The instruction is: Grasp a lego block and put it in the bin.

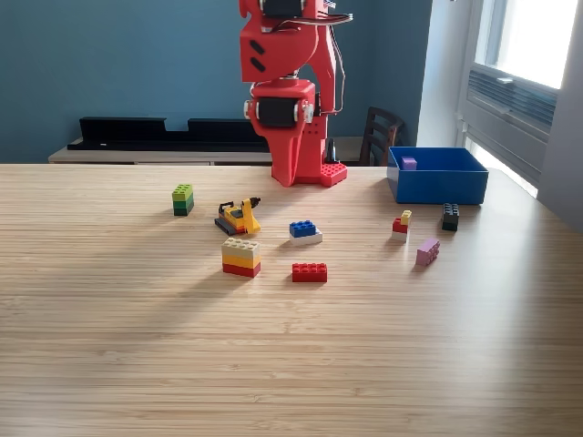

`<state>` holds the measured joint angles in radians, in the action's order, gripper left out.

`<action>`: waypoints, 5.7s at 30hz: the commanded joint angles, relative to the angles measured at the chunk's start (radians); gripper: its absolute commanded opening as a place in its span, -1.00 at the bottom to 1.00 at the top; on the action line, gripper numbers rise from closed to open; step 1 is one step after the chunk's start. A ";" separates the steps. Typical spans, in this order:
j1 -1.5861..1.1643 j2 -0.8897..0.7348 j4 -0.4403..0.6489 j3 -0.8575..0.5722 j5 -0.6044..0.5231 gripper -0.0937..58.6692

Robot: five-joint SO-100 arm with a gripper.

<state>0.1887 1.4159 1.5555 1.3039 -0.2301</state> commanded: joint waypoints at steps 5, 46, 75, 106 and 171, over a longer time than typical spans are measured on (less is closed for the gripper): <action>0.178 0.107 0.011 0.023 -0.121 -0.95; 0.314 0.502 -0.502 0.845 -0.048 -0.12; 0.359 0.499 -0.759 0.977 -0.146 -0.20; 0.333 0.512 -0.373 0.557 -0.034 -1.00; -1.448 -0.078 0.222 -0.212 0.337 -0.11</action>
<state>-1.2471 1.3300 1.7349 1.1612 0.0966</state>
